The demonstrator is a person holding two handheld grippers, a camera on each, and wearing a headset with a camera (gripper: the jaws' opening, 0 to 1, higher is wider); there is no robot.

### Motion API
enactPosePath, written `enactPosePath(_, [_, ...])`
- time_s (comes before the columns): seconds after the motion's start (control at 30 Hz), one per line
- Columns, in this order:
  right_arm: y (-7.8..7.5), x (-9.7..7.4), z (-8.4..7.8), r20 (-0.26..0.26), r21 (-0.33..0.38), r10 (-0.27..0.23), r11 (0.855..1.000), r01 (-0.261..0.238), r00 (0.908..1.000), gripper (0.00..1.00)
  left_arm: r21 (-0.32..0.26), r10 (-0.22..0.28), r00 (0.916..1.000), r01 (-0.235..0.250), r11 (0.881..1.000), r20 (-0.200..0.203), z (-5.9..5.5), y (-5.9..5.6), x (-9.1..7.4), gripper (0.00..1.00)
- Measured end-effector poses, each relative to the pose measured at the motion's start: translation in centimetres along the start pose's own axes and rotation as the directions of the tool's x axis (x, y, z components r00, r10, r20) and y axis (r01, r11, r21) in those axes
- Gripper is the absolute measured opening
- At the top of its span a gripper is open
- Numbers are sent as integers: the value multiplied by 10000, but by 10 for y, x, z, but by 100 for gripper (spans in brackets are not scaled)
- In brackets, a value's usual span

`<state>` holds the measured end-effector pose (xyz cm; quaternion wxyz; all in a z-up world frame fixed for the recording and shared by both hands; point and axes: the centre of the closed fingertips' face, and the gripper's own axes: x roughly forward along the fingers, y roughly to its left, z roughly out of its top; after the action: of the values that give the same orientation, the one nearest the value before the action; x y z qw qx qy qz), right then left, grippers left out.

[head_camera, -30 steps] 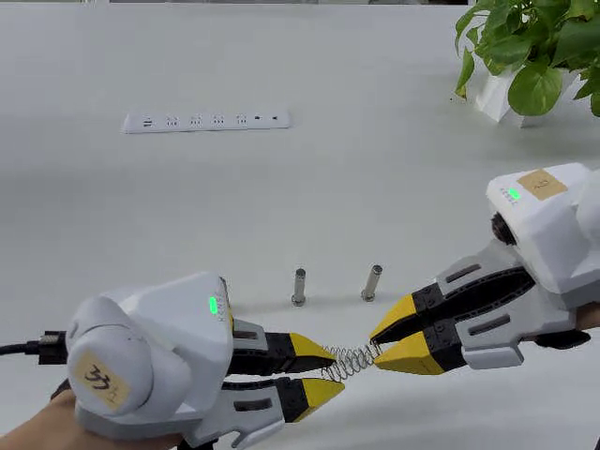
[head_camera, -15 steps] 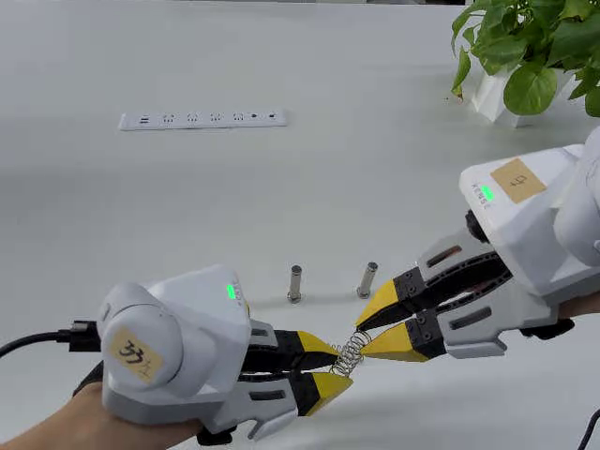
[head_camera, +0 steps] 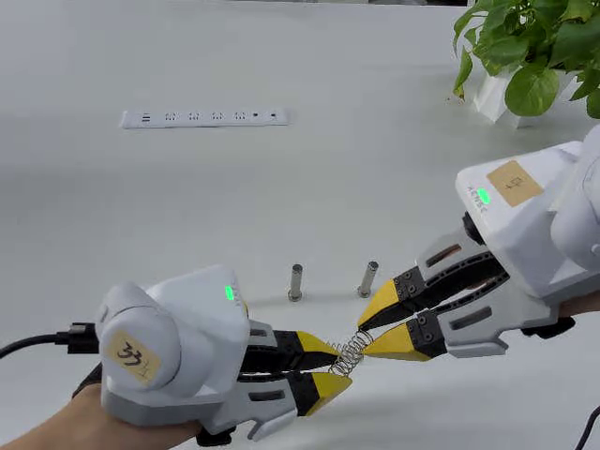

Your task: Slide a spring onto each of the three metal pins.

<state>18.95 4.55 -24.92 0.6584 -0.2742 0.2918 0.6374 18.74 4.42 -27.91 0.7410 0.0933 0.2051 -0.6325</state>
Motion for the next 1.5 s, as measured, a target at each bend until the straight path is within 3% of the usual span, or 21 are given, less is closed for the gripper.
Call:
enactPosePath(0.1, [-1, 0, -3, -327, 155, -60, 9999, 65, 9994, 32, 604, 160, 9993, -140, 9981, -327, -3, 2, 0, 7])
enactPosePath(0.17, [-2, 0, -7, -615, -215, -112, 9997, 99, 9980, 30, 934, 209, 9985, -161, 9955, -499, -4, 2, 1, 7])
enactPosePath(0.47, [0, 8, -11, -1173, -312, 168, 9993, -206, 9930, 25, 1801, 417, 9964, -279, 9833, -733, -5, 1, 7, 7])
enactPosePath(0.87, [2, 16, -20, -1674, -401, 492, 9976, -567, 9847, 17, 1848, 451, 9975, -345, 9822, -537, 3, 1, 13, 7])
enactPosePath(1.13, [3, 18, -21, -1683, -375, 612, 9970, -684, 9838, 12, 1716, 452, 9985, -392, 9844, -309, 8, 2, 15, 7])
enactPosePath(1.5, [5, 20, -23, -1713, -361, 674, 9966, -746, 9829, 8, 1574, 405, 9988, -354, 9869, -293, 6, 1, 16, 7])
